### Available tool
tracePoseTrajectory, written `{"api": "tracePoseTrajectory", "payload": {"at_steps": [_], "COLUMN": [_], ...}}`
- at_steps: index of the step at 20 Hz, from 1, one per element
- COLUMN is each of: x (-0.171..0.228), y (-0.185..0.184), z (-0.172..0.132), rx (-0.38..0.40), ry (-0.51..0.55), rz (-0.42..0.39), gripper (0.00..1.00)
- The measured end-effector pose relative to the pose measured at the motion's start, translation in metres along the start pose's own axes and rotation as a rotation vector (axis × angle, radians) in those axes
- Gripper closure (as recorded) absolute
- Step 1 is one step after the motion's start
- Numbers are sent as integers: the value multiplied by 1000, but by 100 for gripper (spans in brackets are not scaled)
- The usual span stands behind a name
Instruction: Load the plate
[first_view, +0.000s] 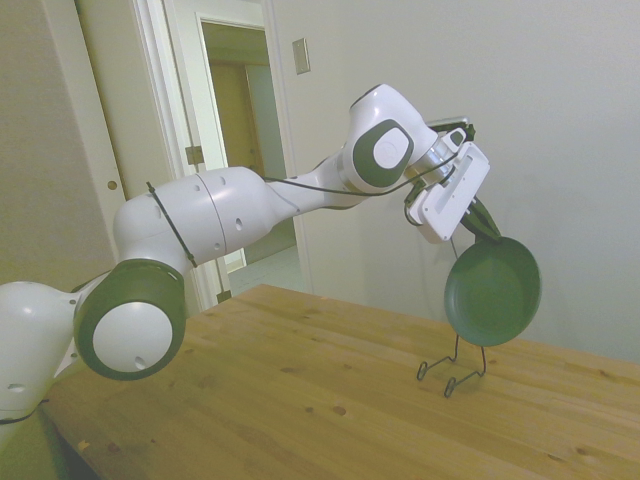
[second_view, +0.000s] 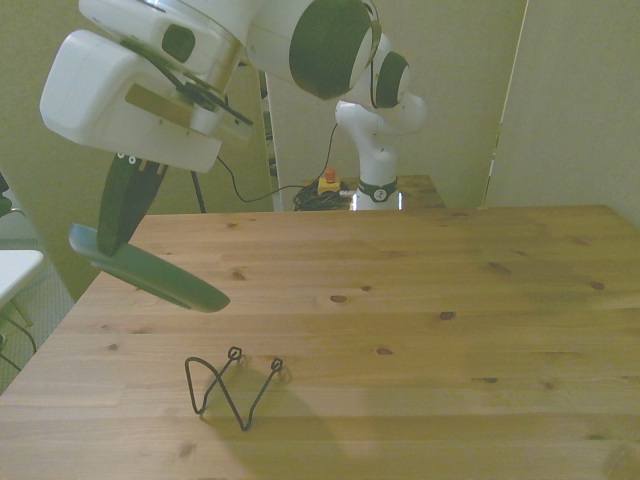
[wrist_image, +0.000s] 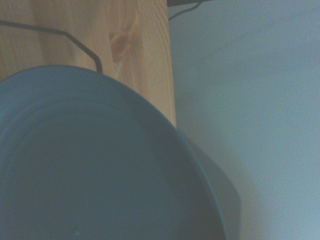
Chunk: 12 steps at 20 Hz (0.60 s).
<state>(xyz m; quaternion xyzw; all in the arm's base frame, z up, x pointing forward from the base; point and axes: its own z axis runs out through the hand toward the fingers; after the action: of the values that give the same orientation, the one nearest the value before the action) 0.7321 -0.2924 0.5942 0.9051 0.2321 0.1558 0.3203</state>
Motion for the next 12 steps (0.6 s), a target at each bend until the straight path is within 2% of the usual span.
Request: {"api": "tracePoseTrajectory", "payload": {"at_steps": [5,12], "x": [18,35], "y": [-10,-37], "z": [7,15], "rx": [-80,-96], "ry": [29,50], "rz": [-54,-117], "gripper": [100,100]}}
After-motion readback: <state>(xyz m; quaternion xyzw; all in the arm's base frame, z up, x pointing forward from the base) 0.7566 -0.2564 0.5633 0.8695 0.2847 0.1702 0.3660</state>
